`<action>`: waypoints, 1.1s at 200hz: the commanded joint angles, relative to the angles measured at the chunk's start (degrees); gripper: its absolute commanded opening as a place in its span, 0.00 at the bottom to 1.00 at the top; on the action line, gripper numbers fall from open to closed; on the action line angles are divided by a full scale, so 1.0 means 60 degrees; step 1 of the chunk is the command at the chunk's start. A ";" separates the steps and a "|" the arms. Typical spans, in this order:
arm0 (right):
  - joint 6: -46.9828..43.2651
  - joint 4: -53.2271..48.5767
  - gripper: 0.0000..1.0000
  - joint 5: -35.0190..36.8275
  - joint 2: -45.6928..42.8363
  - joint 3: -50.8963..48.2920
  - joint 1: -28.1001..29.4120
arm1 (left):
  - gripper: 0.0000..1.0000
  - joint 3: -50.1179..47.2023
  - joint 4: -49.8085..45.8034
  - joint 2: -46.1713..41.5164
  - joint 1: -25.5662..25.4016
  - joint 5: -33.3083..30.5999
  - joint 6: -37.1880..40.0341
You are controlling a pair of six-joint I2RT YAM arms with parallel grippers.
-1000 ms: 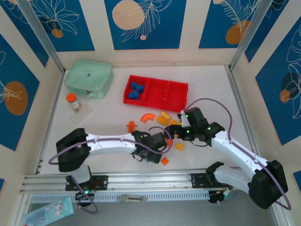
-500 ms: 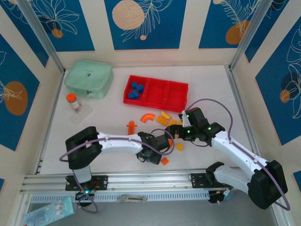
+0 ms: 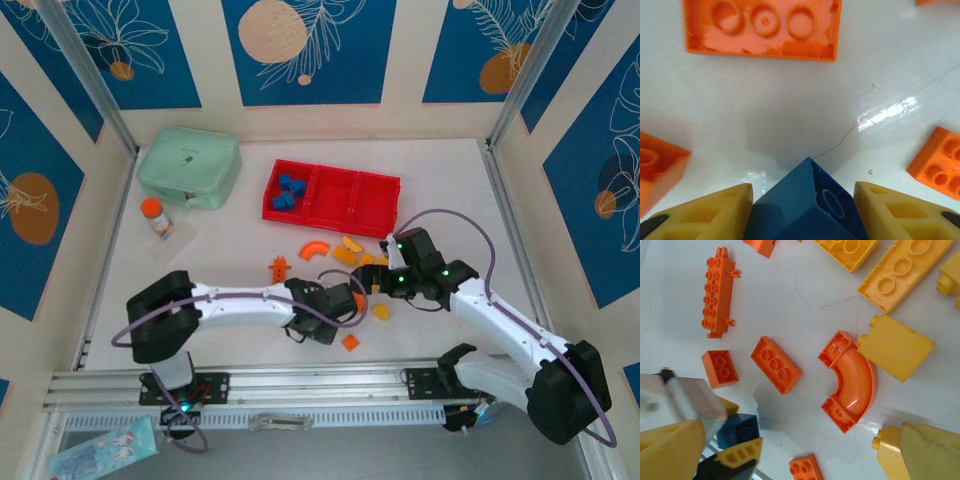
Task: Sort the legos into containers by color
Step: Pick up the lego from the middle-left of the table, then place the lego in the container.
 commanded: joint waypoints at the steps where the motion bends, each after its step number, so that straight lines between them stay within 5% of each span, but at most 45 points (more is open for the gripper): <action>1: -0.0269 0.0044 0.99 -0.0183 -0.0128 0.0451 -0.0039 | 0.51 0.0352 -0.0887 -0.0772 0.0249 -0.0859 0.0465; 83: -0.0470 0.0599 0.99 0.0002 0.0835 0.1587 -0.0061 | 0.46 0.2522 -0.0839 -0.1291 0.3714 -0.1621 0.3117; 136: -0.0655 0.0794 0.99 -0.0013 0.1661 0.2278 -0.0185 | 0.43 0.5401 -0.0253 0.1262 0.5989 -0.1052 0.4047; 182: -0.1018 0.0528 0.99 0.0243 0.2172 0.2869 -0.0244 | 0.41 0.7713 0.0010 0.3754 0.6887 -0.0691 0.4194; 220: -0.1132 0.0442 0.99 0.0253 0.2446 0.3127 -0.0258 | 0.59 0.9589 -0.0727 0.5155 0.7190 -0.0501 0.4297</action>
